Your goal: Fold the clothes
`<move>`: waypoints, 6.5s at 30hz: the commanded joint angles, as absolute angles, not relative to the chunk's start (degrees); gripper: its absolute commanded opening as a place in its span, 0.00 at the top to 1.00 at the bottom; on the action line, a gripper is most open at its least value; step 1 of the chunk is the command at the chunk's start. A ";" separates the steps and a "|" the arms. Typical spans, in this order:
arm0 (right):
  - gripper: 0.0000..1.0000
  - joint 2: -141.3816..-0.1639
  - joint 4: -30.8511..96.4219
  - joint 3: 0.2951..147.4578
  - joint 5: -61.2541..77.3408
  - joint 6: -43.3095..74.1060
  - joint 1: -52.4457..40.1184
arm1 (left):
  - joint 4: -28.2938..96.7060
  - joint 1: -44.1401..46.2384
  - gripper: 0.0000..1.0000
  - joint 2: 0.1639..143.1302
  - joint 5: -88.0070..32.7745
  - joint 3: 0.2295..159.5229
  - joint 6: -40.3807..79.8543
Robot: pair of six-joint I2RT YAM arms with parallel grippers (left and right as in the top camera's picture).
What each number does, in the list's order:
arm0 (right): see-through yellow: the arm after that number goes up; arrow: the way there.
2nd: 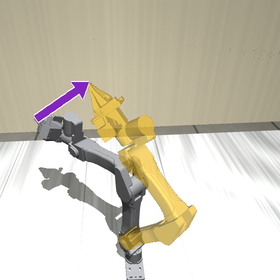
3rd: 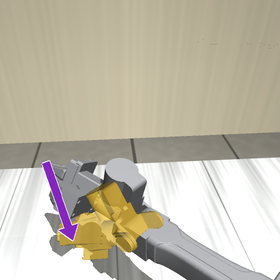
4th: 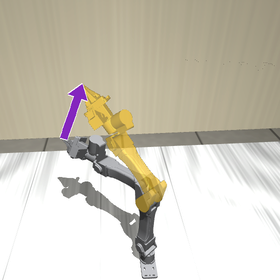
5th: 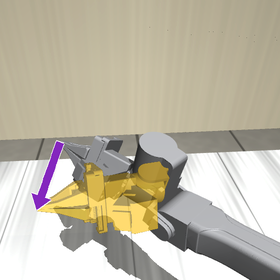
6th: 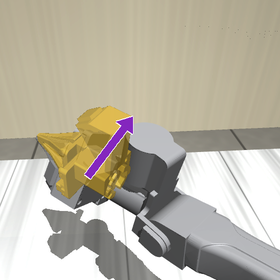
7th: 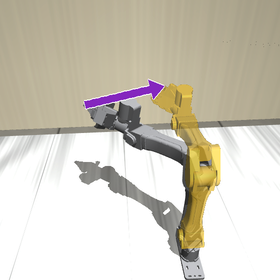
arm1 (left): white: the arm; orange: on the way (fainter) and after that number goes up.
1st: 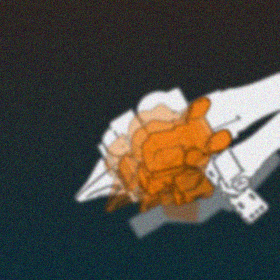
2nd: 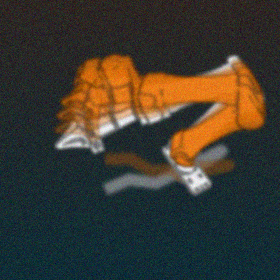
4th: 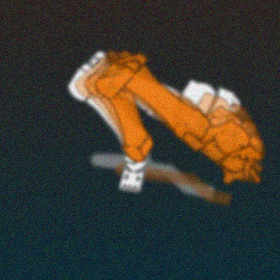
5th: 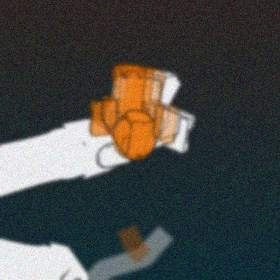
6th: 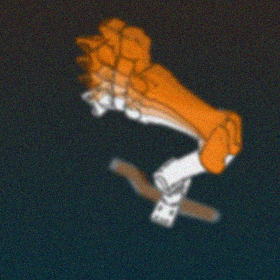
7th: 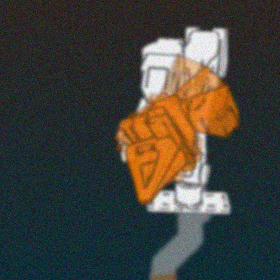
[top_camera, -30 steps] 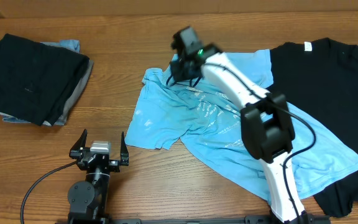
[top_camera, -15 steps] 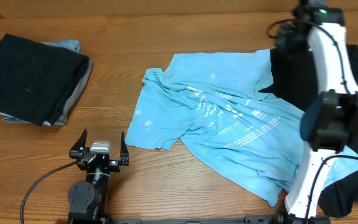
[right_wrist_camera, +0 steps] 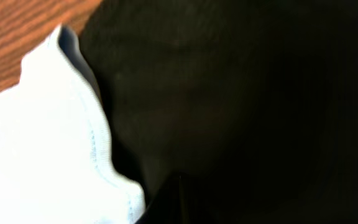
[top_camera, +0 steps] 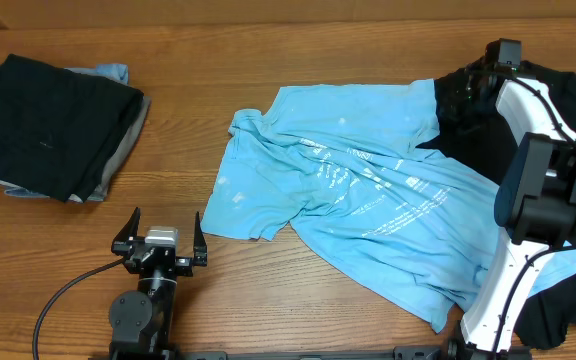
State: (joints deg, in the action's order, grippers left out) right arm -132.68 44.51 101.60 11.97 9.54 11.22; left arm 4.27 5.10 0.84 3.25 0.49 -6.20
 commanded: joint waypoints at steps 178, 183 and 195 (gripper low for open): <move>0.96 -99.02 66.19 58.50 -1.10 28.36 51.40 | 61.65 18.02 0.00 114.76 2.31 124.97 9.43; 0.96 -99.02 61.45 57.21 -1.48 29.61 51.40 | 61.65 18.02 0.00 114.76 2.31 124.97 9.43; 0.96 -105.36 49.10 55.59 -3.38 36.07 51.40 | 61.67 18.02 0.00 114.76 2.31 124.97 9.45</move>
